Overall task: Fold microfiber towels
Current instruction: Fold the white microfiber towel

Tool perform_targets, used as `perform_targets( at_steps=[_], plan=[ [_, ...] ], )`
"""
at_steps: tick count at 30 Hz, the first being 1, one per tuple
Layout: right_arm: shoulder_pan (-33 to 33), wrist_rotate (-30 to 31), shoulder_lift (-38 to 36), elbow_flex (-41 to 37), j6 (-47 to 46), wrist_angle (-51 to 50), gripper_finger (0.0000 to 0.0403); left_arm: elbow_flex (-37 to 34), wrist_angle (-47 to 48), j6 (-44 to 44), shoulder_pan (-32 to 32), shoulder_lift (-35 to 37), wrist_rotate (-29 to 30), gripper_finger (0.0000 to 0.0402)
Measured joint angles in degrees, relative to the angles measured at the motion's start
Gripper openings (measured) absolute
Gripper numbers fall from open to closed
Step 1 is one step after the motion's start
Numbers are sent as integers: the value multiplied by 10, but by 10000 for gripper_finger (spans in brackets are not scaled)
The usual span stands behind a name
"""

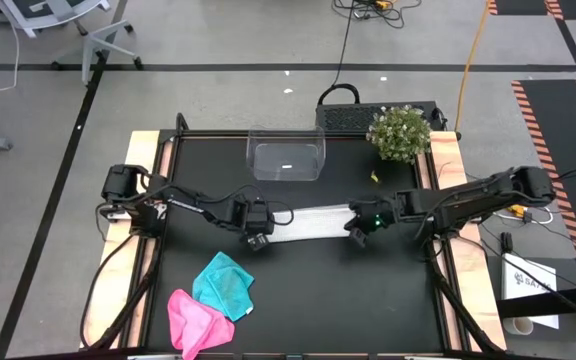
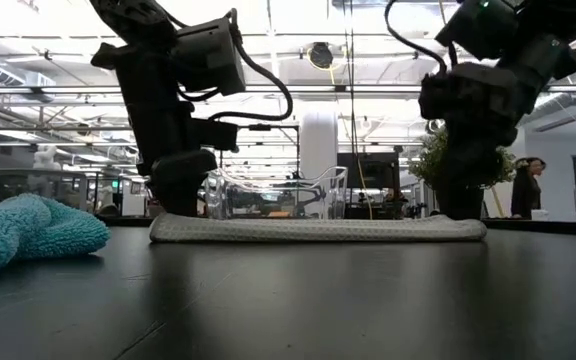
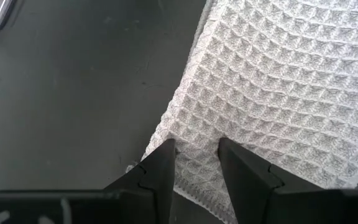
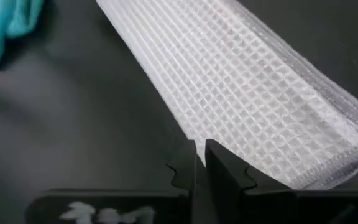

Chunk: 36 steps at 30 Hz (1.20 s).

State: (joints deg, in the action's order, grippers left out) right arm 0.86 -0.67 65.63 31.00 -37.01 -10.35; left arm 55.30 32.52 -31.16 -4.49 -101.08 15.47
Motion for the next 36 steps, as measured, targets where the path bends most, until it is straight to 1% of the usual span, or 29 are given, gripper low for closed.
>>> perform_targets(
  at_steps=[4, 9, 15, 19, 23, 28, 36],
  plan=[
    [0, -11, -18, 0, -16, -24, 47, 0, -1, -3, 0, 0, 0, 134],
    [-6, -11, -11, 0, -36, -62, 89, 0, -2, -6, 0, 0, 1, 134],
    [-34, -10, -10, 0, -77, -110, 142, -1, -10, -9, 0, 0, 1, 134],
    [-55, -10, -1, 1, -90, -107, 167, -1, -12, -9, 0, 0, 5, 133],
    [-65, -11, 25, 1, -90, -108, 179, -1, -12, -9, 0, -1, 7, 134],
    [-70, -11, 67, 1, -85, -101, 180, -1, -13, -9, 0, -1, 9, 134],
    [-76, -9, 125, 4, -71, -45, 180, -1, -11, -7, 0, -1, 10, 134]
  ],
)
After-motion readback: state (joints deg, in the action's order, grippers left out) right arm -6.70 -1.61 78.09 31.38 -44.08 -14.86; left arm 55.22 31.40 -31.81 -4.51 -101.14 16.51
